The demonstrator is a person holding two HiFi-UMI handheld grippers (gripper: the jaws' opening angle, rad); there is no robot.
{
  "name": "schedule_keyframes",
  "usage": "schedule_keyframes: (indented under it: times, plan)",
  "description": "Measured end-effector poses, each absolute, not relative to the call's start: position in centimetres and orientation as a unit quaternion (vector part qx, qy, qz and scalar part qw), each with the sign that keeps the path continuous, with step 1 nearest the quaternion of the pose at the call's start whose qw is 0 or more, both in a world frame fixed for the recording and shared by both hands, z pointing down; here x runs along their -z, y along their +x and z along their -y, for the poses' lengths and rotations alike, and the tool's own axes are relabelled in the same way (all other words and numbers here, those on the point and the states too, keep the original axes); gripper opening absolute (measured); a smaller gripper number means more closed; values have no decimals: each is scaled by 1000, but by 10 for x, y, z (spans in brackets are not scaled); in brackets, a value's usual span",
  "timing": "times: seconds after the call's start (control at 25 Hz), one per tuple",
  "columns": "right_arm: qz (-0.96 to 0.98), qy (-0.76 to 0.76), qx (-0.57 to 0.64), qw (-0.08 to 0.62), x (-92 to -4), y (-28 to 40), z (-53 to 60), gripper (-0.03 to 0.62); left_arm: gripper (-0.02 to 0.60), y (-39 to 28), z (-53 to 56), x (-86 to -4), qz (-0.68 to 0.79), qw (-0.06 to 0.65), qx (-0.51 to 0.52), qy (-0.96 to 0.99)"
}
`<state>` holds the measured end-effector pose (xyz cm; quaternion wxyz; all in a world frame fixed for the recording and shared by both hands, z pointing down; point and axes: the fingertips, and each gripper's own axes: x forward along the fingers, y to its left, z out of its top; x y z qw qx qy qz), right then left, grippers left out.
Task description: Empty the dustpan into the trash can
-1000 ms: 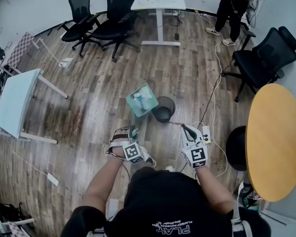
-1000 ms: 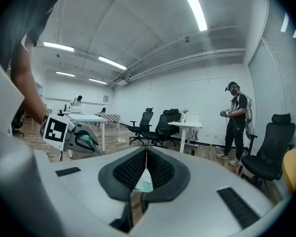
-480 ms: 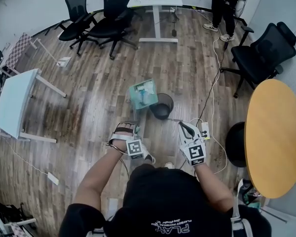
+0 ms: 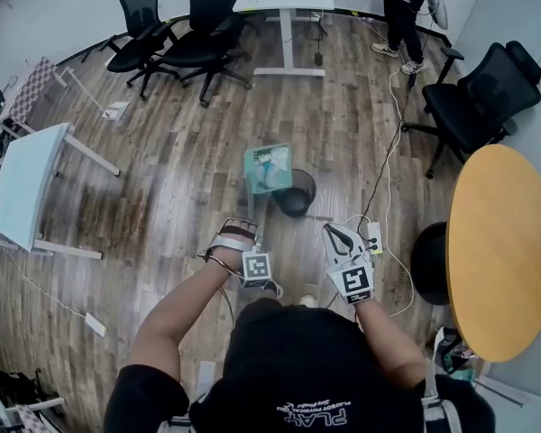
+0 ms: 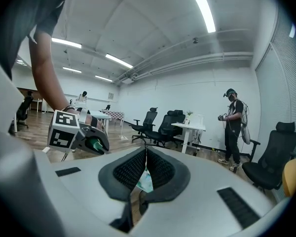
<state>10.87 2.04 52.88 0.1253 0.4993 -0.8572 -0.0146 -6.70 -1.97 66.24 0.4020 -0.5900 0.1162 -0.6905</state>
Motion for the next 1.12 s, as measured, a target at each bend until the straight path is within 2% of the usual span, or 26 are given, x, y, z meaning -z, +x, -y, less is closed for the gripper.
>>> schedule_keyframes:
  times: [1.12]
  plan:
    - [859,495,9,133,-534,113,-17,25,98,-19,-56,-712,51,522,691,-496]
